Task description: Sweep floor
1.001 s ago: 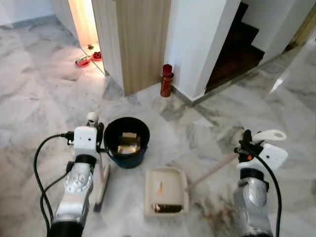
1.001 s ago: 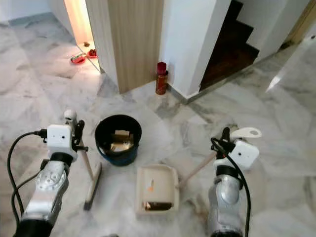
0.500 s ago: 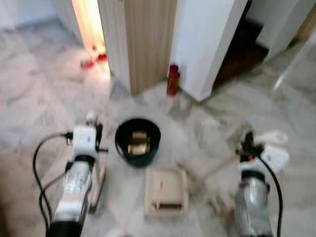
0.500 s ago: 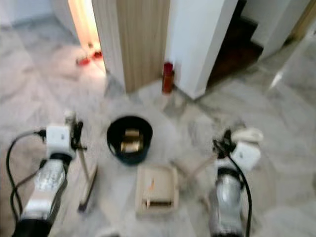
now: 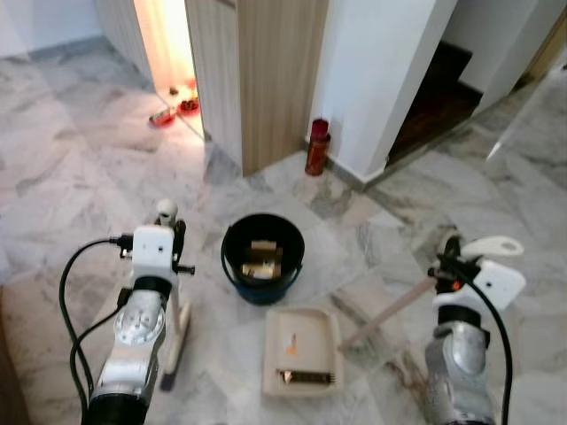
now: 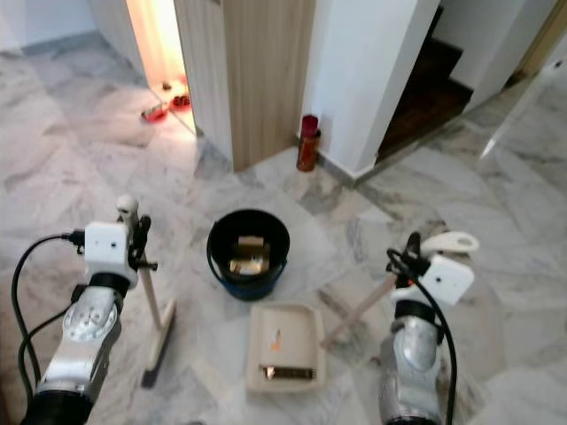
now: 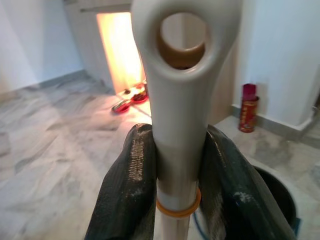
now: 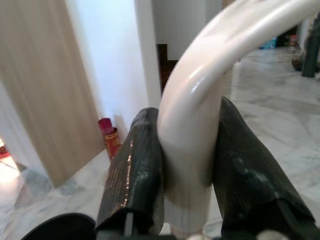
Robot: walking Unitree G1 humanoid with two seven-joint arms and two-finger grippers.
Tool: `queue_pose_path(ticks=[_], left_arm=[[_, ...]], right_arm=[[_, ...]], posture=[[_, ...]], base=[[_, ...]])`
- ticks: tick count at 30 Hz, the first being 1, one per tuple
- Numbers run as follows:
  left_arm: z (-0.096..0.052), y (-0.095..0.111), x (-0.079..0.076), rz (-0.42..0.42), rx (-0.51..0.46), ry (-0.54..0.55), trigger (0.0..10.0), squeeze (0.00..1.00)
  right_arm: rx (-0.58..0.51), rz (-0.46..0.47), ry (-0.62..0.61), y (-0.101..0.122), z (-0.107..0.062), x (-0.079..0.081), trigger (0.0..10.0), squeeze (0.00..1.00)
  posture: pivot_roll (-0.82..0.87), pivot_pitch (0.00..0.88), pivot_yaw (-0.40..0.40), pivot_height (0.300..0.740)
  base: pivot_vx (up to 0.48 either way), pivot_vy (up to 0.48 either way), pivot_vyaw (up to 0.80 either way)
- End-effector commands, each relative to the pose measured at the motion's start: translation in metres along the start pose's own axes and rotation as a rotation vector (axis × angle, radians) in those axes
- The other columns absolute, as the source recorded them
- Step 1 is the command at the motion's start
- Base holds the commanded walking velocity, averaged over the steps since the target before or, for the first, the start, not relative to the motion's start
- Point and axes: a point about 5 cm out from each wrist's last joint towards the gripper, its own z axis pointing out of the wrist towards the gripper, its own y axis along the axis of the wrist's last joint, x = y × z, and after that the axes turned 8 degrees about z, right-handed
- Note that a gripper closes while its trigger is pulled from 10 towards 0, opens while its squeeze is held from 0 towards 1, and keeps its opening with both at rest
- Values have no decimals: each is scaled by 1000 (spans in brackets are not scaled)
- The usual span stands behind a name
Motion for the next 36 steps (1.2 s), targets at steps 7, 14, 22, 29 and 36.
queue_pose_path(ticks=[7,14,22,29,36], left_arm=[[2,5,3,18,-32,3,10000,0],[2,7,0,15,-44,-7,10000,0],[2,7,-1,9,-47,-10,10000,0],[2,8,-2,5,-48,-12,10000,0],[2,8,-5,10,-54,-23,10000,0]], right_arm=[[-51,23,13,10,5,5,10000,0],[-99,47,-9,23,11,4,10000,0],[-196,67,20,52,21,11,10000,0],[-254,69,62,77,26,15,10000,0],[-282,125,97,97,27,18,10000,0]], posture=[[205,59,-74,740],[205,67,-73,740],[201,74,-70,740],[201,79,-73,740],[204,82,-75,740]], base=[[0,213,0],[0,0,0],[0,0,0],[0,0,0],[0,0,0]])
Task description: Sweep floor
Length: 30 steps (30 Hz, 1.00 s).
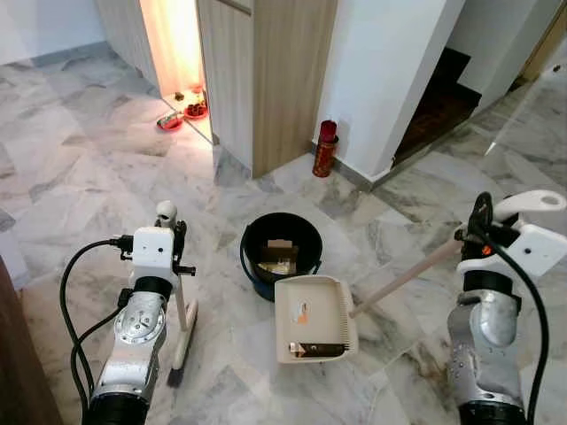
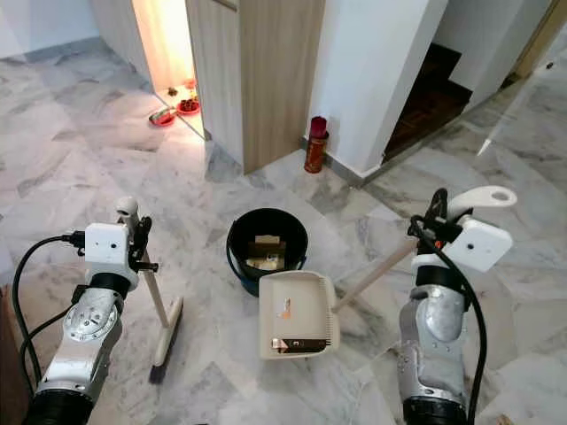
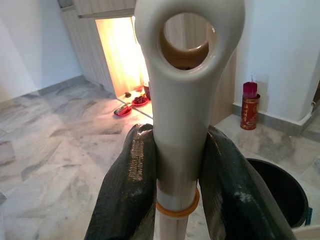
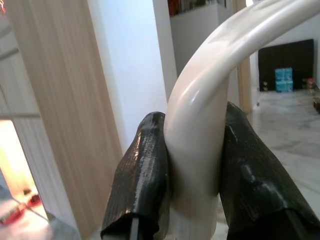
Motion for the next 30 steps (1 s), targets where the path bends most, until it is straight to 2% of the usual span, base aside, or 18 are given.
queue_pose_path(ticks=[1,9,16,24,30], left_arm=[[2,9,-3,7,-57,-17,10000,0],[3,10,-5,4,-61,-18,10000,0],[4,13,-6,4,-74,-23,10000,0],[4,13,-7,6,-73,-25,10000,0],[4,14,-10,18,-82,-45,10000,0]], right_arm=[[-89,69,15,24,8,4,10000,0],[-138,100,48,44,14,15,10000,0],[-240,55,94,61,20,37,10000,0],[-258,80,109,66,24,46,10000,0],[-243,92,111,62,23,50,10000,0]], posture=[[204,82,-75,740],[196,84,-75,740],[200,83,-73,740],[201,86,-78,740],[203,85,-77,740]], base=[[0,0,0],[0,0,0],[0,0,0],[0,0,0],[310,0,0]])
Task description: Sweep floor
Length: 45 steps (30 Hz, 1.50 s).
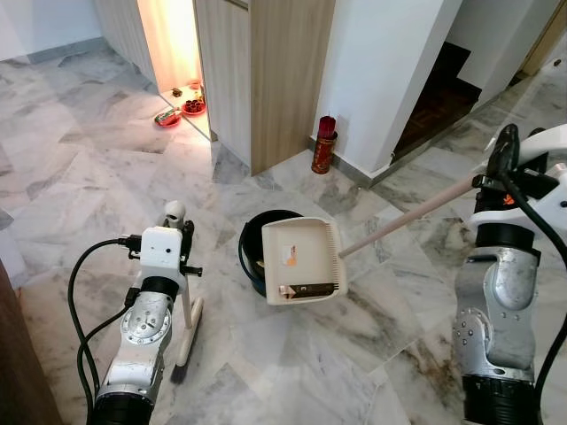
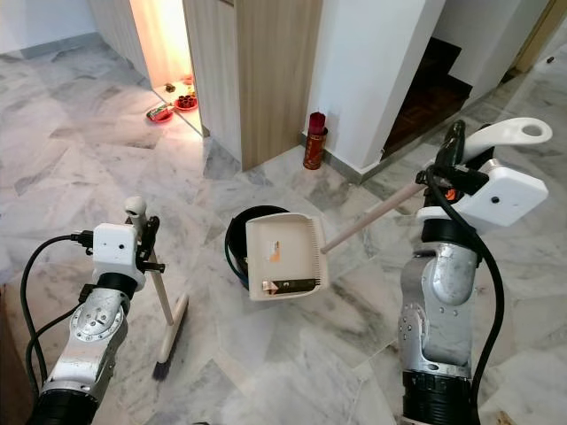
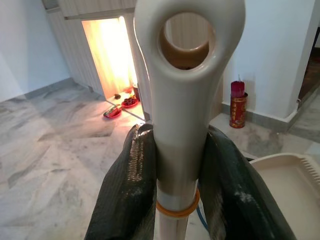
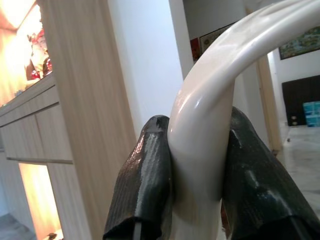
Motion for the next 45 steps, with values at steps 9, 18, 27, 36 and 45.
queue_pose_path(ticks=[9,18,27,36,45], left_arm=[[4,10,2,20,-56,0,10000,0],[4,10,2,20,-58,3,10000,0],[4,10,3,20,-59,13,10000,0],[4,10,3,21,-57,16,10000,0],[4,8,4,26,-51,20,10000,0]], right_arm=[[-72,24,23,14,5,8,10000,0],[-74,29,57,16,7,14,10000,0],[-86,32,90,20,9,20,10000,0],[-86,50,103,21,10,22,10000,0],[-76,51,110,20,9,22,10000,0]], posture=[[206,83,-76,740],[209,79,-80,740],[207,76,-85,740],[210,77,-88,740],[209,79,-89,740]], base=[[320,0,0],[320,0,0],[319,0,0],[313,0,0],[309,0,0]])
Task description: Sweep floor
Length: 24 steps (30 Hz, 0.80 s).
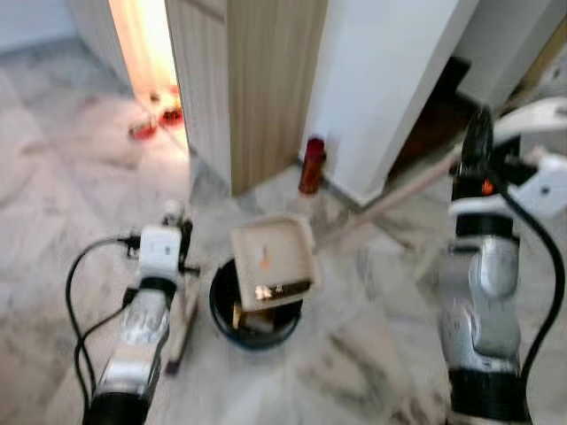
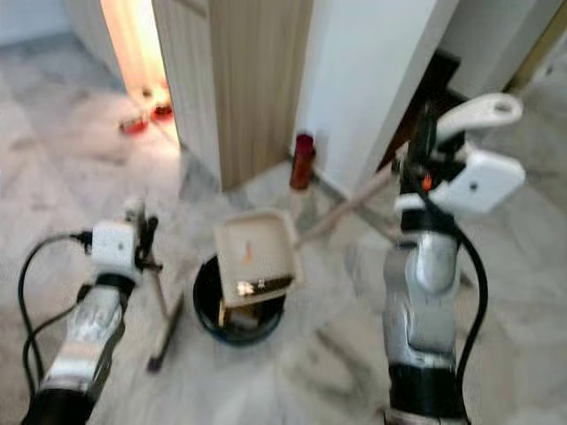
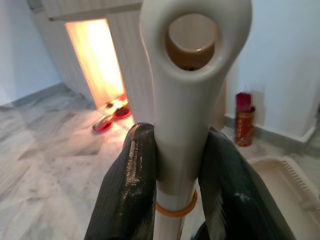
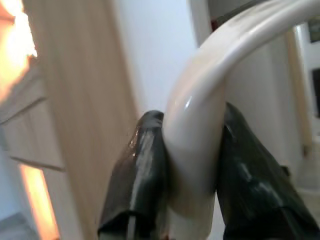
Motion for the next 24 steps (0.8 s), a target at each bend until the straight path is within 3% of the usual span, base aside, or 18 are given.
queue_pose_path(ticks=[1,10,18,24], left_arm=[[3,10,3,8,-56,10,10000,0],[3,10,3,9,-60,14,10000,0],[3,11,-1,2,-66,1,10000,0],[3,11,-1,2,-69,4,10000,0]], right_arm=[[-94,-1,36,19,7,8,10000,0],[-29,36,96,10,-5,21,10000,0],[-45,53,113,11,-7,31,10000,0],[-97,66,208,19,-9,54,10000,0]], posture=[[208,79,-89,740],[204,76,-90,740],[203,65,-86,740],[206,61,-90,740]], base=[[247,0,0],[27,0,0],[0,0,0],[0,0,0]])
